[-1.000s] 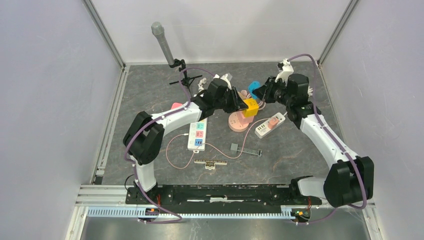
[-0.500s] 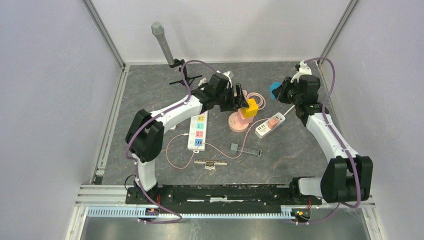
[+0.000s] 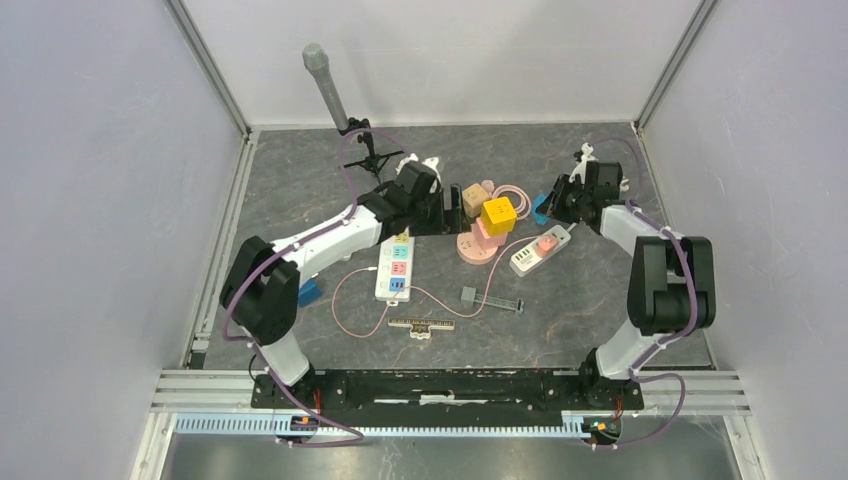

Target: Pull the plug off the socket

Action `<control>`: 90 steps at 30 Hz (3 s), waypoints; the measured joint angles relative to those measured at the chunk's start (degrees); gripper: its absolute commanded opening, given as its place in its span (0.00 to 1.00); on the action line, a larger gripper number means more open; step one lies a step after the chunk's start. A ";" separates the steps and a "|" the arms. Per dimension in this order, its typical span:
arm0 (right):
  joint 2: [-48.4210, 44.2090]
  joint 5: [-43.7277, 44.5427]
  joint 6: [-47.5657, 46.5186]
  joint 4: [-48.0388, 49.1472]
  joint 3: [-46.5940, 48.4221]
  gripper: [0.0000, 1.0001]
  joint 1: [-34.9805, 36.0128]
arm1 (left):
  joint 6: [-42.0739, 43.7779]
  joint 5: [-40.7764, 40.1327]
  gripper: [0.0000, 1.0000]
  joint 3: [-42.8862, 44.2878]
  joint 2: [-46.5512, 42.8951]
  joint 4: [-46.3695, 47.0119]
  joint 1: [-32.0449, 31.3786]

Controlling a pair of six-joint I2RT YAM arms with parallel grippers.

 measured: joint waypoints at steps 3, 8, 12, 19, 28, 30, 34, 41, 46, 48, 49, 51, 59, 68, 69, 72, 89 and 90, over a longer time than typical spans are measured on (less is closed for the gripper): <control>3.67 0.26 -0.96 0.00 2.45 0.58 -0.26 | 0.85 -1.68 1.00 -5.18 -2.47 0.15 0.00; 4.55 2.03 -2.93 -0.44 4.63 0.79 -0.33 | 1.44 -3.82 1.00 -10.43 -4.22 0.09 0.00; 3.06 4.22 -4.48 -1.49 4.92 0.83 -0.33 | 2.14 -4.98 1.00 -10.84 -4.79 0.26 0.00; -13.22 5.73 -6.19 -2.25 -0.35 0.90 1.79 | 2.91 -5.40 1.00 -11.34 -8.11 2.54 0.00; -29.18 10.38 -6.08 -2.43 -5.90 0.96 19.61 | 2.25 -4.44 0.93 -12.46 -8.92 5.77 0.00; -29.18 13.62 -6.23 -2.75 -5.92 0.96 22.71 | 1.62 -4.04 0.92 -12.85 -9.16 6.16 0.00; -26.75 20.15 -7.34 -4.50 -5.68 0.97 27.21 | 0.33 -3.50 0.91 -13.22 -9.94 6.71 0.00; -19.89 27.58 -9.97 -7.13 -5.09 0.98 30.18 | -1.44 -1.86 0.90 -13.25 -10.32 7.21 0.00; -17.09 28.74 -11.76 -7.15 -3.21 0.96 30.51 | -2.56 -0.17 0.89 -13.20 -9.88 8.22 0.00; -16.17 28.68 -12.26 -6.62 -1.92 0.92 30.51 | -3.37 0.72 0.88 -12.68 -8.72 8.48 0.00; -15.87 28.65 -12.39 -6.34 -1.44 0.90 30.51 | -3.65 1.01 0.86 -12.39 -7.98 8.76 0.00; -14.84 28.59 -12.52 -6.12 0.11 0.84 30.51 | -4.83 1.88 0.83 -11.58 -5.95 9.57 0.00; -12.15 28.48 -12.52 -6.27 2.32 0.84 30.51 | -8.68 4.96 0.74 -7.21 1.01 12.37 0.00; -11.30 28.44 -12.55 -7.37 2.32 0.54 30.51 | -10.45 5.88 0.63 -6.14 3.30 15.15 0.00; -11.30 28.44 -12.46 -7.34 2.32 0.49 30.51 | -10.54 6.03 0.63 -6.14 3.63 15.39 0.00; -11.30 28.30 -12.35 -7.32 2.29 0.38 30.51 | -10.75 6.80 0.63 -6.14 4.98 15.89 0.00; -13.40 28.44 -11.39 -7.13 0.24 0.00 31.65 | -14.64 8.63 0.46 -6.19 9.97 21.40 0.20; -13.40 28.79 -11.23 -7.32 0.26 0.00 31.85 | -14.86 8.66 0.44 -6.32 9.94 21.77 0.20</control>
